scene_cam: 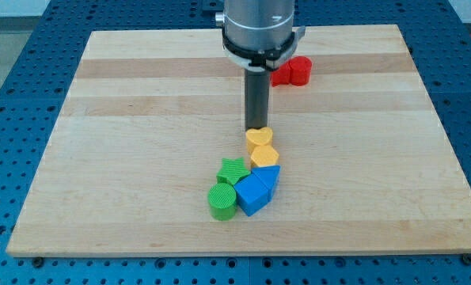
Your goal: Move your arm towards red circle
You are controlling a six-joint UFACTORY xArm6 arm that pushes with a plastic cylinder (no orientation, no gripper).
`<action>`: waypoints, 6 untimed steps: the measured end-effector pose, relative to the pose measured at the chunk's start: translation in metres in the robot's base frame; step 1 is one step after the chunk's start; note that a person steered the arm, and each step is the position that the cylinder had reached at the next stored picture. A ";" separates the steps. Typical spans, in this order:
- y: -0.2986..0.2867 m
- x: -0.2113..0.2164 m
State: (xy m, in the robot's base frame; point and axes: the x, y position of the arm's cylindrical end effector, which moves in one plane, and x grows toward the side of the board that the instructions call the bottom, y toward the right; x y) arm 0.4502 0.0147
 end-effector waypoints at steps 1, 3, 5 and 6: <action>0.000 0.018; 0.005 -0.014; 0.086 -0.065; 0.114 -0.098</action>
